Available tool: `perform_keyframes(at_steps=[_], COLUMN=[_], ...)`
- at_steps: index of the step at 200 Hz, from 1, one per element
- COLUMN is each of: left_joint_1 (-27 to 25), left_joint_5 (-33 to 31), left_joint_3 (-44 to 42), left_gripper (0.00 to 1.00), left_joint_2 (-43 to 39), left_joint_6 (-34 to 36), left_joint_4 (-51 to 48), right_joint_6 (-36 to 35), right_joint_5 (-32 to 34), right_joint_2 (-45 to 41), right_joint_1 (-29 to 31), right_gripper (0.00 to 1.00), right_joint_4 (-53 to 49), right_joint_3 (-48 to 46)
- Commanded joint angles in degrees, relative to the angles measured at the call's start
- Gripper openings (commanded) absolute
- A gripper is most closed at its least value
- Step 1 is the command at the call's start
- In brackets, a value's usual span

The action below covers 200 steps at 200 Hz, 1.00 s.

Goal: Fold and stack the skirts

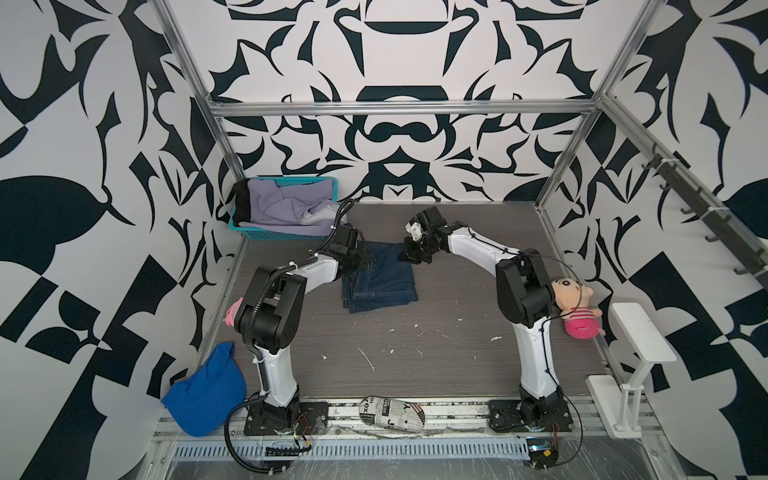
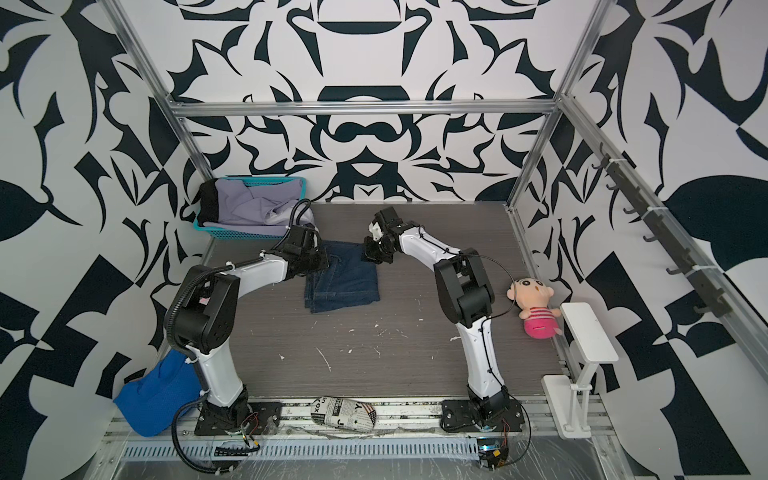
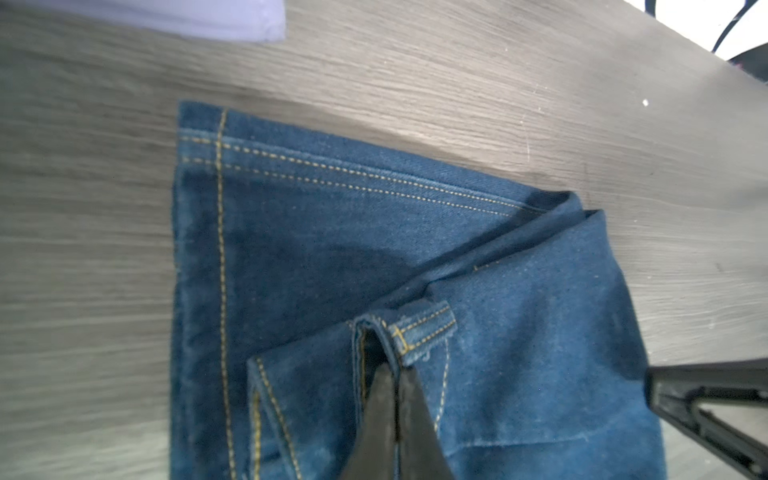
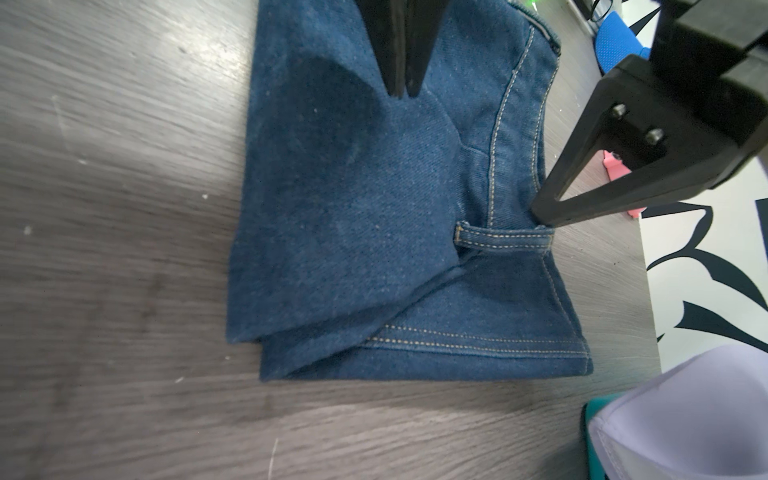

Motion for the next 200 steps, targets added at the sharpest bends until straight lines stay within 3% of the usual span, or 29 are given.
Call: perform_keyframes(at_steps=[1,91,149,156,170,186,200], left_joint_1=[0.11,2.89,4.01,3.96,4.03,3.95,3.88], left_joint_5=[-1.0,-4.48,-4.16,-4.32,-4.96,-6.5,-8.6], left_joint_3=[1.55,-4.92,-2.78,-1.97,-0.82,-0.8,-1.22], left_gripper=[0.0,0.0,0.0,0.1,0.18,0.35,0.29], left_joint_2=[-1.03,-9.66,-6.17,-5.51,-5.13,-6.6,-8.96], left_joint_6=[-0.7,-1.15,0.96,1.17,1.51,1.47,1.03], left_joint_4=[-1.61,0.18,-1.7,-2.53,-3.74,-4.0,-4.66], right_joint_6=[-1.32,-1.97,-2.04,-2.09,-2.08,-2.17,-2.27], right_joint_5=[2.47,5.96,6.13,6.11,6.09,5.66,5.65], right_joint_2=[0.8,2.68,3.0,2.87,2.42,0.95,-1.22], right_joint_1=[-0.28,-0.86,-0.91,-0.9,-0.91,-0.9,-0.84], right_gripper=[0.06,0.06,0.06,0.06,0.06,0.06,0.06], right_joint_4=[-0.83,-2.5,-3.27,-3.28,-3.8,-4.65,-5.32], right_joint_3=[2.28,3.43,4.12,4.13,4.19,4.41,4.23])
